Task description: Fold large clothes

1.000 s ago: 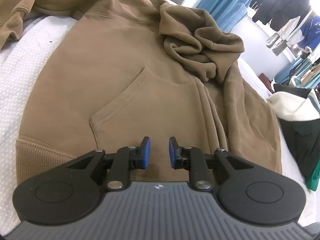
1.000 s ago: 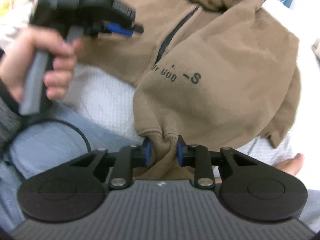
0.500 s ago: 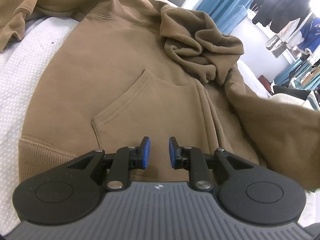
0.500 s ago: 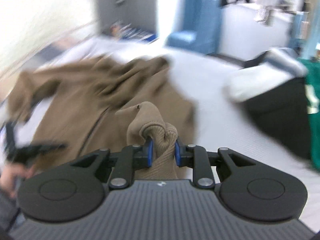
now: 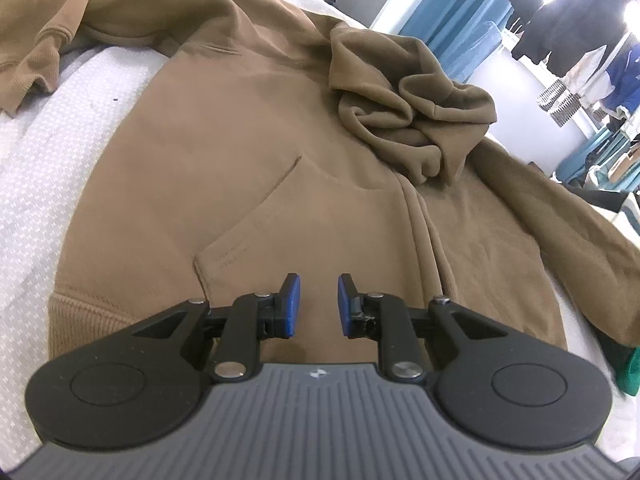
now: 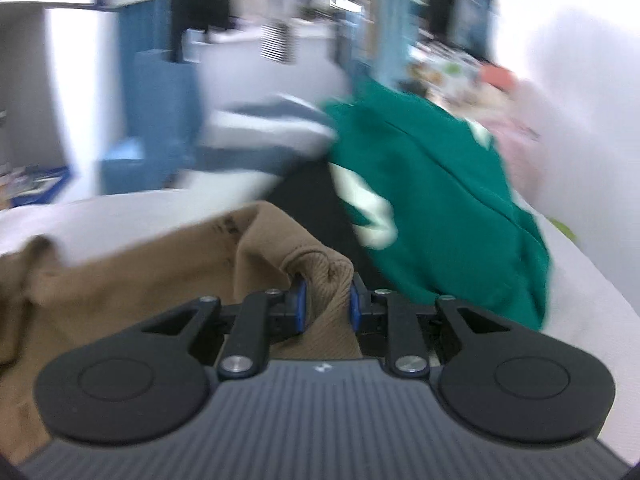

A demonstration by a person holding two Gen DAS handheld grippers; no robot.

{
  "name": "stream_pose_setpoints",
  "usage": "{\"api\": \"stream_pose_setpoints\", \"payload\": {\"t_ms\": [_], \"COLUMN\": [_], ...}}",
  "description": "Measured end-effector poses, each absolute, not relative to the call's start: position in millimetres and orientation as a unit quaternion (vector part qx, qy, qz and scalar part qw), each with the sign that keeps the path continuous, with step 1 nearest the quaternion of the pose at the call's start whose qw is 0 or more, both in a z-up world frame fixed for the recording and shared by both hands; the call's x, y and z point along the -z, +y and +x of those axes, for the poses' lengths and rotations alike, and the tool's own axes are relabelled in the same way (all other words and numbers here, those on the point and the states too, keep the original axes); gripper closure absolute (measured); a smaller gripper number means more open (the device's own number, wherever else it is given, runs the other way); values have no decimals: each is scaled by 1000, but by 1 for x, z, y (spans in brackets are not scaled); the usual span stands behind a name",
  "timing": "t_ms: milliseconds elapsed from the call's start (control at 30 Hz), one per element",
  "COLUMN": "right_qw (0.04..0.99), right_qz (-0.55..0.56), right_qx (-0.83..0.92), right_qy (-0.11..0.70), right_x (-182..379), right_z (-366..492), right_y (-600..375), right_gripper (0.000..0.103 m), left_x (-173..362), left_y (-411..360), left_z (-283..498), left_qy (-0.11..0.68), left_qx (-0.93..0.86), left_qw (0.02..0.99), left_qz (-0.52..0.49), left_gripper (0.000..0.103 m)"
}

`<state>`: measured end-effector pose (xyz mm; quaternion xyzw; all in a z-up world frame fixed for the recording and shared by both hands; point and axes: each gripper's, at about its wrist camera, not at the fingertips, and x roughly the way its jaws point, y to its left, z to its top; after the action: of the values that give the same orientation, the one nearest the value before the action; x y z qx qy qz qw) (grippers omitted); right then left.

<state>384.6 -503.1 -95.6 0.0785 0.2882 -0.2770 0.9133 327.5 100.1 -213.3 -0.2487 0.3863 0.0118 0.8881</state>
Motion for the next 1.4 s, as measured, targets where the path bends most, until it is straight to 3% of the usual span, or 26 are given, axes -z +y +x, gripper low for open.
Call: {"api": "stream_pose_setpoints", "payload": {"t_ms": [233,533,600,667,767,900,1167,1400], "right_qw": [893,905,903,905,908,916,934,888], "right_qz": [132,134,141,159,180,189,224,312], "right_qx": [298,289,289,277,253,210,64,-75], "right_qy": [311,283,285,281,282,285,271,329], "right_x": [191,207,200,191,174,146,84,96], "right_z": [395,384,375,362,343,328,324,330], "right_y": [-562,-562,-557,-546,-523,-487,-380,-274], "right_gripper": [78,70,60,35,23,21,23,23], "left_x": [213,214,213,212,209,203,192,190], "left_y": [101,106,105,105,104,104,111,122], "left_z": [334,341,341,340,337,331,316,311], "left_qy": [386,386,386,384,384,379,366,368], "left_qx": [-32,-45,-47,-45,-43,-40,-49,-63], "left_qw": [891,891,891,892,893,897,901,897], "left_qz": [-237,-237,-236,-235,-229,-224,-227,-237], "left_gripper": [79,78,71,67,59,53,50,49]}}
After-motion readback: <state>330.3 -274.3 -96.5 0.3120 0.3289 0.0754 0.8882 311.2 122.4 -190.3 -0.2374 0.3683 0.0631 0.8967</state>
